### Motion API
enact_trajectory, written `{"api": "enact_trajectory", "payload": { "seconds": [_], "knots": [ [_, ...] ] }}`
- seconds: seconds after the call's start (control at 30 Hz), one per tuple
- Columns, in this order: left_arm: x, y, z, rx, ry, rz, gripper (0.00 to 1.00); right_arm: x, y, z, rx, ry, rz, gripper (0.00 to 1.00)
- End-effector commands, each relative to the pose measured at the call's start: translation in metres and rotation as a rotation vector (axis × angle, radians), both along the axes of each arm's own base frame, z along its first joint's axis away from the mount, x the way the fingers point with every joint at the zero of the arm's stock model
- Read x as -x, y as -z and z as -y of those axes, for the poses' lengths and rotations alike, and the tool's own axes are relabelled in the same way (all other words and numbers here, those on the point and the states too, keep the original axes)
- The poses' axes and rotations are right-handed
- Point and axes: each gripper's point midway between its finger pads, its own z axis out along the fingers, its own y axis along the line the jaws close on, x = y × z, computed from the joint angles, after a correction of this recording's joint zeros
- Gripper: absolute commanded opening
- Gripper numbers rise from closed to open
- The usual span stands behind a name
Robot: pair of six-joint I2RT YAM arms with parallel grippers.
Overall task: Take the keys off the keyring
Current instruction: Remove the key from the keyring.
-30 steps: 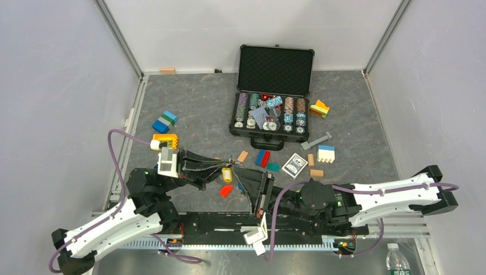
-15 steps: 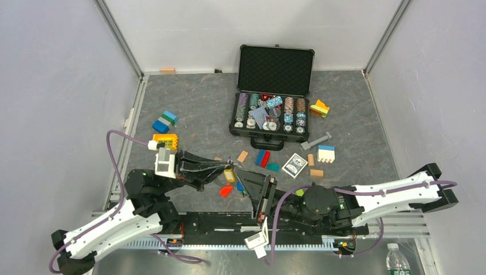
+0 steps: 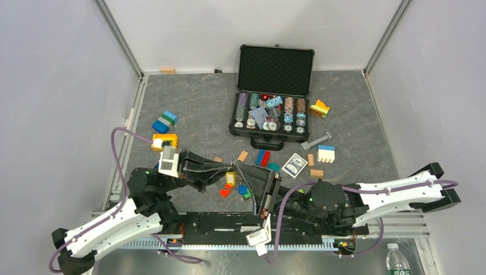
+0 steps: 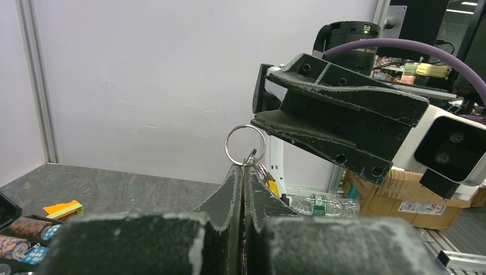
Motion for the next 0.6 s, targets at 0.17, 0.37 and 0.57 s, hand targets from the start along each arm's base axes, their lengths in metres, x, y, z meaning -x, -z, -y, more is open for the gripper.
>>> {"api": "enact_trajectory", "payload": {
  "seconds": [0.17, 0.37, 0.57],
  "knots": [
    [0.017, -0.027, -0.009, 0.079, 0.065, 0.038, 0.02, -0.005, -0.017, 0.005, -0.028, 0.041, 0.005, 0.35],
    [0.018, -0.028, -0.009, 0.079, 0.072, 0.043, 0.02, -0.005, -0.012, 0.003, -0.013, 0.043, 0.001, 0.35],
    [0.018, -0.028, -0.007, 0.075, 0.075, 0.043, 0.02, -0.003, -0.009, -0.001, -0.001, 0.037, 0.0, 0.35]
  ]
}}
